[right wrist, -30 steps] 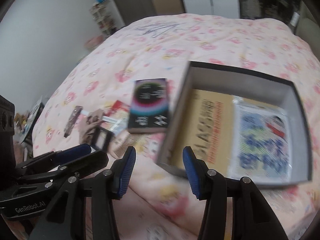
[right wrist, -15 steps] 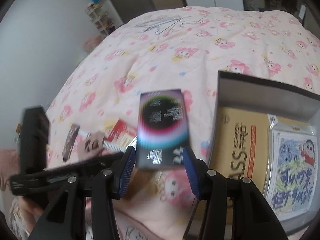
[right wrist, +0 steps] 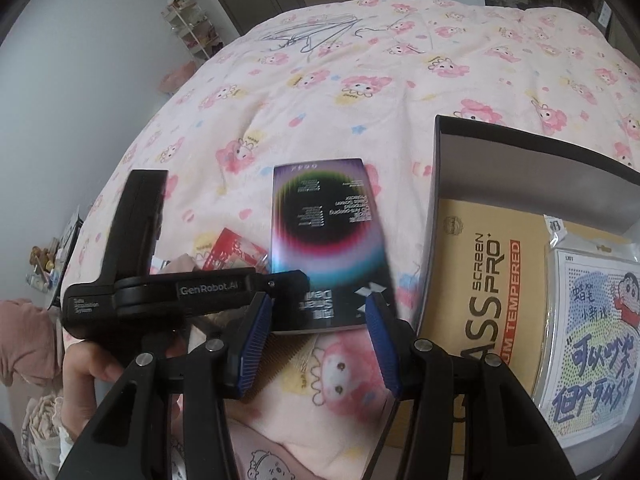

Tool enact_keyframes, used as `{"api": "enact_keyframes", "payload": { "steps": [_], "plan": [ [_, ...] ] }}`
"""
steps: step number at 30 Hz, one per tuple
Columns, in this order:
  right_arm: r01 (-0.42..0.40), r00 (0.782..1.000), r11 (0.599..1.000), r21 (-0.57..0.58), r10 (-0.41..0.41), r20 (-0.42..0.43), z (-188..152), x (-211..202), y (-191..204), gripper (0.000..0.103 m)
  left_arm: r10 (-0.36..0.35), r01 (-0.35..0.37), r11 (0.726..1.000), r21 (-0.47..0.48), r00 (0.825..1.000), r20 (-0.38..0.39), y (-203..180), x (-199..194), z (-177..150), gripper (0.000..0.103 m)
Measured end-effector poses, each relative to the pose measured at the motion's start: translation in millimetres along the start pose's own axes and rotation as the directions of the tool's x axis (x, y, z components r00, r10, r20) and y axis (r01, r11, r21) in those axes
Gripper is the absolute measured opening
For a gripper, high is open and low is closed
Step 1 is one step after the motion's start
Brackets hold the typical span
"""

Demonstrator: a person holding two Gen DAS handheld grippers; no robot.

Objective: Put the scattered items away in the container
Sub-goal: 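Move the left tool to the black Smart Devil box and grasp it, then lift the Smart Devil box upright off the bed with the left tool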

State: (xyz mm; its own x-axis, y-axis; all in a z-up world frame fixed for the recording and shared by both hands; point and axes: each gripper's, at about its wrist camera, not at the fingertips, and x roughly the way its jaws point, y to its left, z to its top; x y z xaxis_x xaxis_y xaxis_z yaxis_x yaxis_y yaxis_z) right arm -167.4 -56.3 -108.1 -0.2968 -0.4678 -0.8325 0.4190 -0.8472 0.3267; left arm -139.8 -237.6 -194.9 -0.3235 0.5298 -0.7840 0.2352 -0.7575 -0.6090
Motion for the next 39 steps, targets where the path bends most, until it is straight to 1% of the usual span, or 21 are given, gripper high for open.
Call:
{"api": "enact_keyframes", "payload": {
  "steps": [2, 4, 6, 9, 12, 15, 18, 20, 22, 24, 26, 27, 29, 31, 34, 36, 39],
  "plan": [
    [-0.005, 1.0, 1.0, -0.015, 0.005, -0.001, -5, -4, 3, 0.046, -0.013, 0.013, 1.0, 0.007, 0.999, 0.043, -2, -21, -13, 0.022],
    [-0.02, 1.0, 1.0, -0.022, 0.019, -0.009, -11, -8, 7, 0.046, -0.013, 0.011, 1.0, 0.022, 0.996, 0.088, -2, -45, -27, 0.02],
    [-0.044, 0.999, 0.999, -0.026, 0.043, -0.017, -15, -10, 13, 0.046, 0.002, -0.007, 0.999, 0.042, 0.991, 0.135, 0, -72, -44, 0.019],
    [-0.072, 0.997, 0.995, -0.065, 0.07, -0.03, -21, -12, 29, 0.046, 0.022, -0.031, 0.998, 0.046, 0.985, 0.17, 6, -102, -56, 0.018],
    [-0.101, 0.994, 0.992, -0.073, 0.097, -0.057, -27, -5, 45, 0.046, 0.079, -0.093, 0.994, 0.059, 0.976, 0.204, 10, -119, -68, 0.018],
    [-0.115, 0.989, 0.992, -0.059, 0.109, -0.103, -35, 6, 55, 0.046, 0.099, -0.112, 0.993, 0.043, 0.969, 0.225, 21, -129, -78, 0.018],
    [-0.097, 0.986, 0.992, -0.081, 0.085, -0.141, -44, 17, 62, 0.046, 0.121, -0.123, 0.992, -0.008, 0.961, 0.249, 38, -136, -89, 0.018],
    [-0.077, 0.986, 0.993, -0.09, 0.062, -0.155, -48, 22, 63, 0.046, 0.11, -0.102, 0.994, -0.046, 0.961, 0.253, 51, -139, -95, 0.019],
    [-0.066, 0.986, 0.994, -0.086, 0.052, -0.161, -48, 24, 61, 0.046, 0.089, -0.079, 0.996, -0.05, 0.964, 0.25, 54, -140, -99, 0.019],
    [-0.076, 0.984, 0.994, -0.081, 0.062, -0.166, -48, 25, 62, 0.046, 0.05, -0.043, 0.999, -0.033, 0.97, 0.237, 49, -137, -95, 0.019],
    [-0.078, 0.985, 0.993, -0.086, 0.064, -0.158, -47, 24, 64, 0.046, 0.048, -0.048, 0.999, -0.003, 0.972, 0.23, 37, -134, -91, 0.02],
    [-0.079, 0.986, 0.993, -0.085, 0.066, -0.152, -47, 22, 64, 0.046, 0.032, -0.039, 0.999, 0.025, 0.974, 0.224, 28, -130, -88, 0.02],
    [-0.079, 0.989, 0.994, -0.071, 0.069, -0.134, -47, 15, 62, 0.046, -0.019, 0.007, 0.998, 0.064, 0.98, 0.2, 15, -122, -85, 0.021],
    [-0.061, 0.992, 0.996, -0.064, 0.053, -0.116, -46, 8, 58, 0.046, -0.074, 0.061, 0.995, 0.082, 0.983, 0.168, 7, -112, -82, 0.021],
    [-0.031, 0.992, 0.997, -0.066, 0.023, -0.121, -47, 3, 51, 0.046, -0.121, 0.111, 0.99, 0.085, 0.984, 0.127, 6, -99, -76, 0.022],
    [-0.032, 0.99, 0.998, -0.061, 0.023, -0.142, -48, 5, 47, 0.046, -0.154, 0.147, 0.987, 0.069, 0.982, 0.113, 10, -95, -71, 0.026],
    [-0.056, 0.988, 0.997, -0.044, 0.05, -0.143, -49, 6, 43, 0.046, -0.151, 0.144, 0.987, 0.067, 0.981, 0.125, 13, -96, -69, 0.027]
  ]
}}
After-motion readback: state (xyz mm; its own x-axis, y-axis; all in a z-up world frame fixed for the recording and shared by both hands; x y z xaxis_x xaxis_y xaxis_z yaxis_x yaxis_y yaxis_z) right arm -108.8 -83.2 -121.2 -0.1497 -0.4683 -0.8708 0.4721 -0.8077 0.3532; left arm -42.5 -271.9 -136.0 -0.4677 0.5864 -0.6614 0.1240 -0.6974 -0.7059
